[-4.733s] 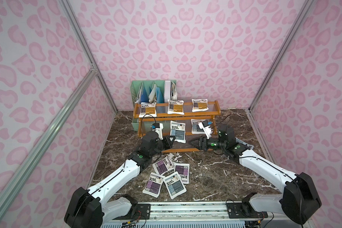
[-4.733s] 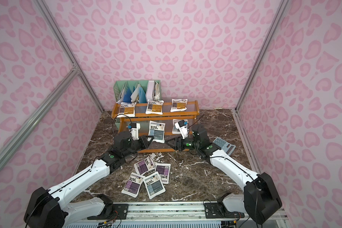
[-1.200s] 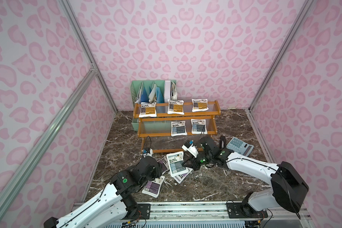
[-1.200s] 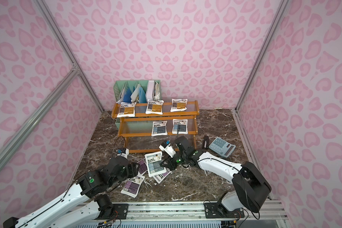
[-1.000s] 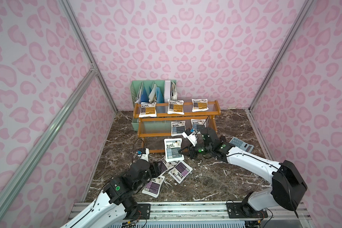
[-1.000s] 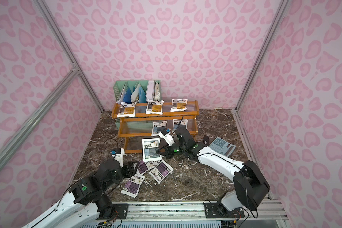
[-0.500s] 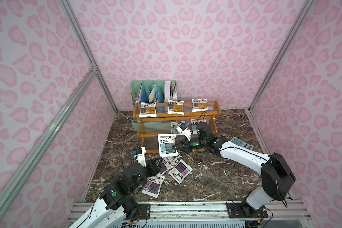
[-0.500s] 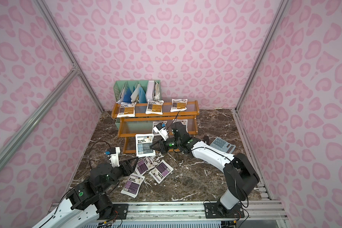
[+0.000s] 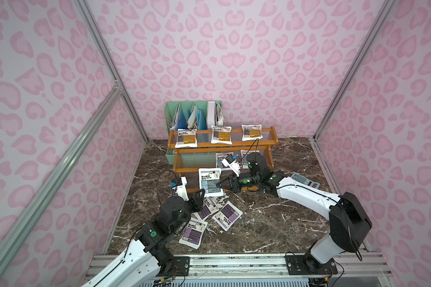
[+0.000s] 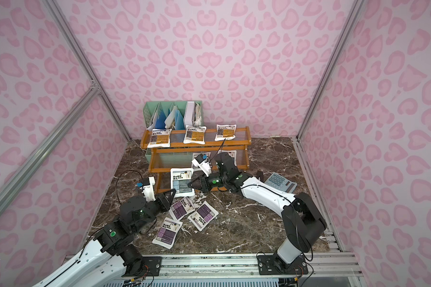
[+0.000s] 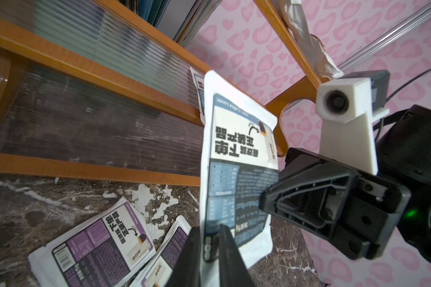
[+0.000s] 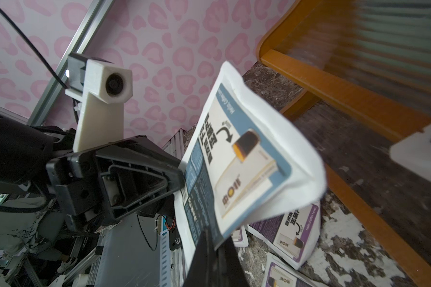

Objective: Place the bagged coffee beans on the shelf by color
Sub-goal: Pick up the bagged coffee beans at the center of the board, then place the bagged coffee beans on the shelf.

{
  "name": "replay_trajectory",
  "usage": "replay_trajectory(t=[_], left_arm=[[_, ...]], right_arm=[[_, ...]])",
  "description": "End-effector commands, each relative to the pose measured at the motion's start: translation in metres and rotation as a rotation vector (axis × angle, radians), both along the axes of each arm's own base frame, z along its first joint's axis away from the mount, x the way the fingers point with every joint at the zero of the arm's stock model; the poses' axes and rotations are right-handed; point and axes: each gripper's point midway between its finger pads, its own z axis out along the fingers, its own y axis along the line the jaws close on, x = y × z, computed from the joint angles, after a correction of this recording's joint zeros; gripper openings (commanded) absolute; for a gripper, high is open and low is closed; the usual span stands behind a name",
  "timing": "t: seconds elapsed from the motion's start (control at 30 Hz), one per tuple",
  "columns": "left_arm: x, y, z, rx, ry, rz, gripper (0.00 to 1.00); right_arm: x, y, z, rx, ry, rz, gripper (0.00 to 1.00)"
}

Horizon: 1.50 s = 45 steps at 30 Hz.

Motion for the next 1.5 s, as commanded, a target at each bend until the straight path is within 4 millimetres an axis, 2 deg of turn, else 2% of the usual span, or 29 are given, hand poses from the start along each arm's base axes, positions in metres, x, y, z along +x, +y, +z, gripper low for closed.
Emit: replay_trajectory(t=[0.0, 0.13, 0.27, 0.4, 0.5, 0.6, 0.73, 0.9, 1.17, 1.47], left_arm=[[0.003, -0.008, 0.022, -0.021, -0.058, -0.042, 0.0], [0.003, -0.007, 0.023, -0.018, -0.056, -0.043, 0.0], [0.006, 0.005, 0.023, -0.036, -0.063, 0.014, 0.0], [0.014, 0.025, 0.016, 0.001, -0.054, 0.13, 0.0], [0.023, 0.031, 0.024, 0.034, -0.081, 0.175, 0.0], [0.034, 0.032, 0.034, 0.077, -0.113, 0.198, 0.0], [0.049, 0.031, 0.043, 0.103, -0.135, 0.191, 0.0], [0.068, 0.037, 0.044, 0.103, -0.13, 0.192, 0.0], [0.096, 0.037, 0.034, 0.145, -0.105, 0.173, 0.0], [0.122, 0.042, 0.02, 0.232, -0.061, 0.202, 0.0]], right_arm=[[-0.003, 0.001, 0.003, 0.005, -0.007, 0.019, 0.0], [-0.001, 0.002, 0.006, 0.012, -0.022, 0.011, 0.0], [0.002, 0.004, 0.008, 0.018, -0.026, 0.007, 0.01], [0.01, 0.008, 0.013, 0.022, -0.044, -0.015, 0.19], [0.015, 0.01, 0.017, 0.026, -0.054, -0.025, 0.34], [0.02, 0.01, 0.022, 0.027, -0.073, -0.046, 0.39], [0.022, 0.006, 0.031, 0.034, -0.105, -0.058, 0.4], [0.026, -0.004, 0.03, 0.014, -0.108, -0.084, 0.4], [0.019, -0.024, 0.024, -0.009, -0.112, -0.114, 0.4], [0.02, -0.039, 0.023, -0.021, -0.112, -0.142, 0.4]])
